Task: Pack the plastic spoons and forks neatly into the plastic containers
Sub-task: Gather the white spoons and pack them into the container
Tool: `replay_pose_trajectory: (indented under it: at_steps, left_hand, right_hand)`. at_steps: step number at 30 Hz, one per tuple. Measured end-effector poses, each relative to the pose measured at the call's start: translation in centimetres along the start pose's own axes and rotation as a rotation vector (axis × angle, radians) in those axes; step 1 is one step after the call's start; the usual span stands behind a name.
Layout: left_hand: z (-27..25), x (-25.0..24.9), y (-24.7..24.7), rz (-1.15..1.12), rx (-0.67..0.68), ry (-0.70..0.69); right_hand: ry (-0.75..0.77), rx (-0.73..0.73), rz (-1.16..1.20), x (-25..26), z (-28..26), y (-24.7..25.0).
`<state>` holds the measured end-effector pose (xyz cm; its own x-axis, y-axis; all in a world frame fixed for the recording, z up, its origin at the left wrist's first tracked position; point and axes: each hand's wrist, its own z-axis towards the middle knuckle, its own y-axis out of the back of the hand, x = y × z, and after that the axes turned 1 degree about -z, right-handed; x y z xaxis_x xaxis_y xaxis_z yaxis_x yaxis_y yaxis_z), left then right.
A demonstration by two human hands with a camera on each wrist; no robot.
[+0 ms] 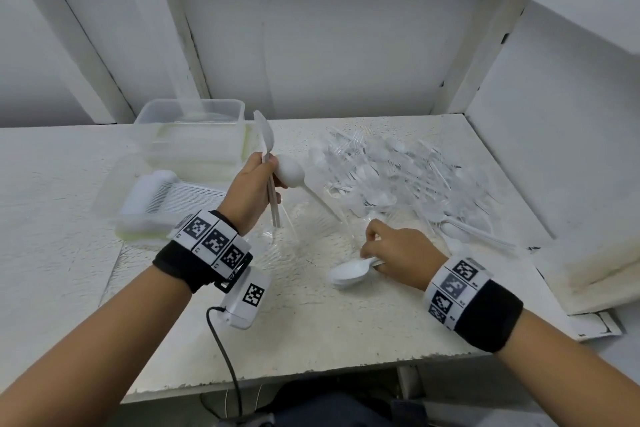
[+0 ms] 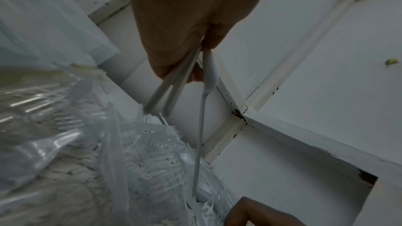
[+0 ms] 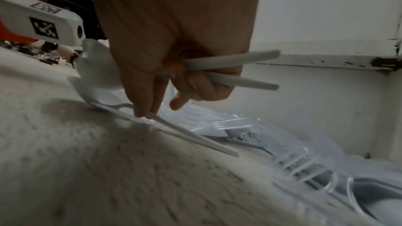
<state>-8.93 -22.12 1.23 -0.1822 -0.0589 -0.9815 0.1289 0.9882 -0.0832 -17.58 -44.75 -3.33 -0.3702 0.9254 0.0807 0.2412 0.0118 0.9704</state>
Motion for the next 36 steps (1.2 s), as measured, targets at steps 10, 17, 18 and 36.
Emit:
replay_pose_trajectory:
  at_steps: [10,17,18,36]
  left_hand:
    - [-0.7,0.1,1.0,-0.061,-0.005,0.007]
    - [-1.3,0.3,0.3,-0.022,0.043,0.026]
    - [-1.5,0.3,0.1,-0.018,0.058,0.025]
    - [-2.9,-0.1,0.3,-0.284,0.036,0.085]
  right_hand:
    - [-0.096,-0.228,0.460,0.2,-0.4,2.4]
    - [-0.235,-0.563,0.879,3.0,1.6,4.6]
    - [-0.241,-0.573,0.944,3.6,2.1,4.8]
    - [-0.121,-0.484,0.785,6.5,4.0,4.2]
